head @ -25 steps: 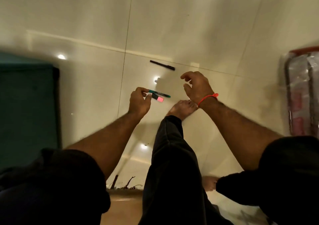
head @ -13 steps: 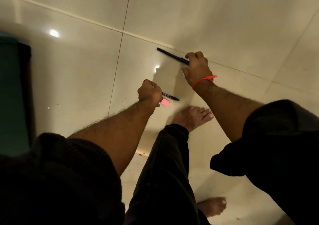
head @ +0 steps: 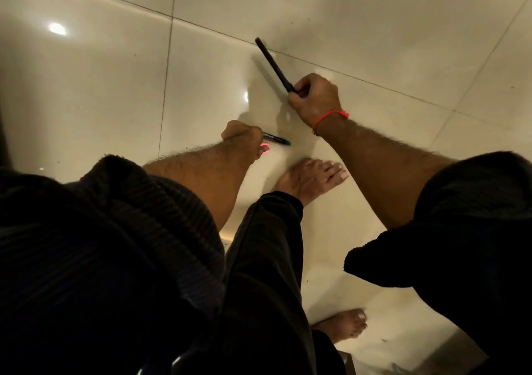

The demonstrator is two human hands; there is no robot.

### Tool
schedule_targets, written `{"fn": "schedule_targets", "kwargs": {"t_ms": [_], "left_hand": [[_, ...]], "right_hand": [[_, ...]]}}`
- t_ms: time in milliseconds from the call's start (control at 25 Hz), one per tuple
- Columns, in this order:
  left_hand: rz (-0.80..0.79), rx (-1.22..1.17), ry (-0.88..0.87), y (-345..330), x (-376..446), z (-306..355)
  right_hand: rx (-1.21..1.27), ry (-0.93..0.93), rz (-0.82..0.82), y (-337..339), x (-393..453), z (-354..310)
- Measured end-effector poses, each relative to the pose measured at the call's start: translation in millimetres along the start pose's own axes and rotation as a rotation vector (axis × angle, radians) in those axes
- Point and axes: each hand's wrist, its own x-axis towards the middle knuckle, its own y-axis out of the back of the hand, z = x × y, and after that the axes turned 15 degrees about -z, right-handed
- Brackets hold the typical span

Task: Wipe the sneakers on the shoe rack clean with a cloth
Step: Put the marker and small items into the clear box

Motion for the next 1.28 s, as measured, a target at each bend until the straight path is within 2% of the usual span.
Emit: {"fn": "schedule_targets", "kwargs": {"t_ms": [40, 80, 120, 160, 200, 280, 360, 480, 600, 680, 760, 840, 880, 920, 960, 1120, 1280], "left_hand": [[0.035, -0.018, -0.057, 3.2, -8.5, 13.7], [-0.127, -0.041, -0.246, 5.3, -10.3, 7.0], [-0.228, 0.194, -0.438, -21.4, -10.8, -13.4], [-0.260, 0.450, -0.541, -44.4, -1.8, -32.9], [-0.262, 0.621, -0.553, -64.2, 9.9, -51.7], [-0.269, 0.655, -0.682, -81.2, 55.4, -71.2], [-0.219, 0.606, -0.789, -83.9, 45.1, -76.8], [-0.178, 0.525, -0.772, -86.8, 35.6, -72.5], [-0.237, 0.532, -0.672, -84.0, 57.4, -62.0], [-0.236, 0.495, -0.708, -91.3, 74.6, -66.5], [-0.172, 0.308, -0.553, -67.9, 51.5, -38.5], [-0.150, -0.050, -0.242, -14.1, 0.8, 16.4], [0.001, -0.059, -0.251, 1.7, -30.0, 39.0], [0.027, 0.045, -0.358, -1.1, -64.4, 29.7], [0.041, -0.020, -0.395, 7.9, -84.2, 33.9], [-0.170, -0.015, -0.593, -9.1, -186.2, 58.5], [-0.302, 0.190, -0.680, -42.2, -280.4, 61.6]], "right_hand": [[0.104, -0.011, 0.026, 0.5, -9.7, 4.3], [0.182, -0.026, 0.045, 2.2, -20.3, 8.9], [0.248, -0.043, 0.054, 4.0, -31.1, 13.0], [0.309, -0.067, 0.053, 4.6, -42.1, 17.4], [0.363, -0.088, 0.055, 5.7, -52.4, 21.3], [0.422, -0.117, 0.073, 8.5, -67.2, 28.5], [0.459, -0.126, 0.083, 13.3, -73.8, 32.2], [0.471, -0.113, 0.099, 11.4, -65.0, 41.9], [0.491, -0.128, 0.113, 4.8, -59.9, 48.1], [0.527, -0.158, 0.097, -0.5, -66.9, 47.1], [0.569, -0.173, 0.078, -1.1, -80.8, 41.0], [0.624, -0.163, 0.086, 6.8, -99.6, 32.8], [0.663, -0.152, 0.084, 14.0, -113.1, 26.9], [0.715, -0.140, 0.069, 21.4, -127.5, 19.7], [0.772, -0.129, 0.044, 29.0, -143.1, 12.8], [0.870, -0.048, 0.006, 62.4, -224.0, -8.8], [0.940, -0.049, 0.106, 83.6, -305.2, -5.0]]}}
